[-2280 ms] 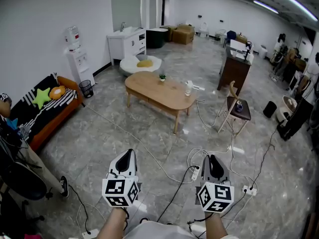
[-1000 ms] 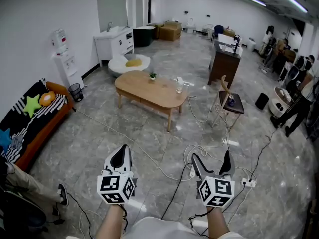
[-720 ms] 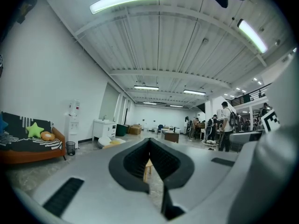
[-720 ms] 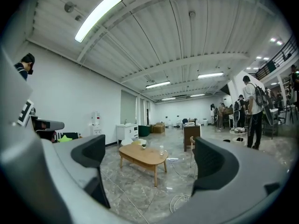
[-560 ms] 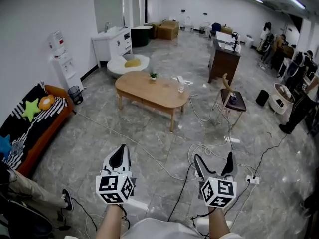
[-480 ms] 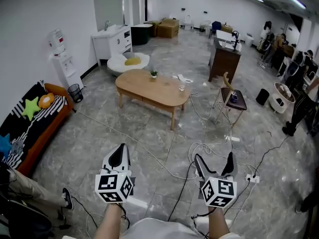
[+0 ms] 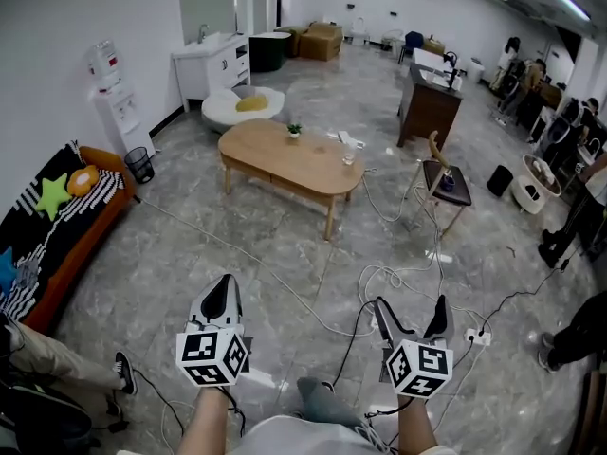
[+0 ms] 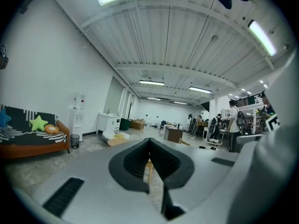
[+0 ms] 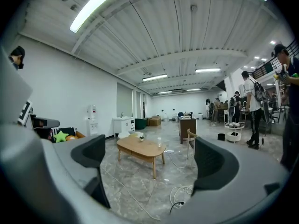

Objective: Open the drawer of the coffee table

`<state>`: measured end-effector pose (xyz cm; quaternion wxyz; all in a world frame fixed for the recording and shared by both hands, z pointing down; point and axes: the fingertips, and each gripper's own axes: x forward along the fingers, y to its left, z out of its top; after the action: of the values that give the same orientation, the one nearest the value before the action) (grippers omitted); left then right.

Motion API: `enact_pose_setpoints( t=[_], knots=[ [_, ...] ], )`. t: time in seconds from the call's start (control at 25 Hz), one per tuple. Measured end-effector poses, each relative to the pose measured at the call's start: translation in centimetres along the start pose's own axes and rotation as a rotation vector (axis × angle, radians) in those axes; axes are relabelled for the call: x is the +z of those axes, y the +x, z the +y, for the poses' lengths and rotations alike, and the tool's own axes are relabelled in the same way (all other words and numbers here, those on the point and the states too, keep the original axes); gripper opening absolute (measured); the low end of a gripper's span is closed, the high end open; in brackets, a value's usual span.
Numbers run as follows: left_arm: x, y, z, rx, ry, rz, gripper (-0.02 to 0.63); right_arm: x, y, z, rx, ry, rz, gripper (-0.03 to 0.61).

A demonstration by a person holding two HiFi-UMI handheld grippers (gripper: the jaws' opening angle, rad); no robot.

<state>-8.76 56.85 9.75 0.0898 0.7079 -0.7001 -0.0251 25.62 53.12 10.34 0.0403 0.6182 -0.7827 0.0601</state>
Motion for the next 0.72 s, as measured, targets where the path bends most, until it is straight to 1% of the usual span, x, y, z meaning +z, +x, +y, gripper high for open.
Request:
enact_pose_setpoints(
  t=[0.16,0.36,0.72],
  knots=[
    [0.1,1.9,1.5,0.015,0.001,-0.001,-0.008,0.1,2.7,0.1,-0.002,0.002,-0.003,0.588],
    [0.5,5.5,3.3,0.045,0.012,0.003,-0.008,0.6,8.1,0.2,0.012,0.022,-0.010,0.588],
    [2.5,16.1,4.7,0.101,0.022,-0.002,-0.008,2.9,20.6,-1.0,0.072,0.015,0.002,0.588]
  ],
)
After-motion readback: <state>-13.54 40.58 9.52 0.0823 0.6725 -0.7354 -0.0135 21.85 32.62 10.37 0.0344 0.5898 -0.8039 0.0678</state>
